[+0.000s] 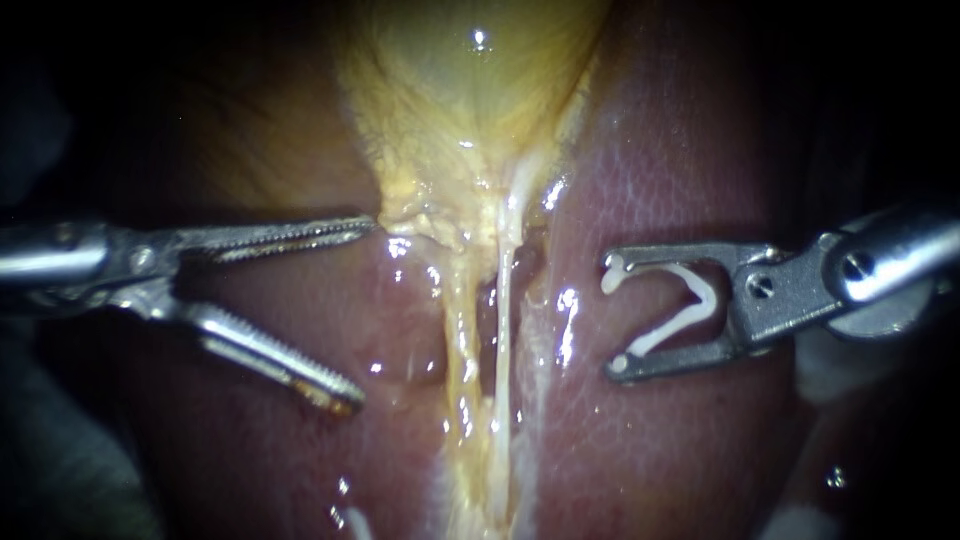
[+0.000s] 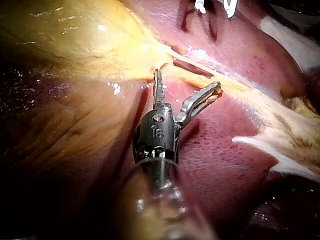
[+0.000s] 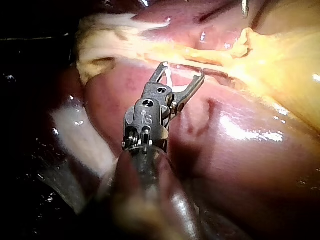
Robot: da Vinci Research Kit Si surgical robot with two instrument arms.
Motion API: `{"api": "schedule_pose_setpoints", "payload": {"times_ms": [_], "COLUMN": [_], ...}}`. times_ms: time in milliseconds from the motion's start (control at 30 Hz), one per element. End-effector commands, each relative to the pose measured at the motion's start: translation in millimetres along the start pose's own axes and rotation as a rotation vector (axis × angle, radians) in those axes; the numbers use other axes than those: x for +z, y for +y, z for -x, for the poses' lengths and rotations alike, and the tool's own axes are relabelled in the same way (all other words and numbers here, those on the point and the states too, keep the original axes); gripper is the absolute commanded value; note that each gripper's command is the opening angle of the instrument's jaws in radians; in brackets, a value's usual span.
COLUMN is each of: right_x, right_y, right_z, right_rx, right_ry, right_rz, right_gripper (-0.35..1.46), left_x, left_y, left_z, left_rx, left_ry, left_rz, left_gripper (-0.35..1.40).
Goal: Grabbing gallbladder
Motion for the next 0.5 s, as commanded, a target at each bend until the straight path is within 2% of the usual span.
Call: {"api": "schedule_pose_setpoints", "payload": {"times_ms": [33, 200, 367, 500], "right_x": [-0.1, -0.2, -0.2, -0.2], "right_y": [0.0, 0.0, 0.0, 0.0], "right_z": [0.0, 0.0, 0.0, 0.0], "right_rx": [0.0, 0.0, 0.0, 0.0], "right_ry": [0.0, 0.0, 0.0, 0.0], "right_rz": [-0.001, -0.001, -0.001, -0.001], "right_gripper": [0.5, 0.5, 0.5, 0.5], "left_x": [0.0, 0.5, 2.0, 3.4], "left_y": [-0.1, -1.5, -3.4, -4.6], "left_z": [-0.1, -0.4, -0.7, -1.1], "left_rx": [-0.007, -0.015, -0.017, -0.017], "left_ry": [0.0, 0.001, 0.001, -0.005], "left_rz": [-0.001, -0.014, -0.018, -0.019], "left_gripper": [1.21, 1.16, 1.11, 0.96]}}
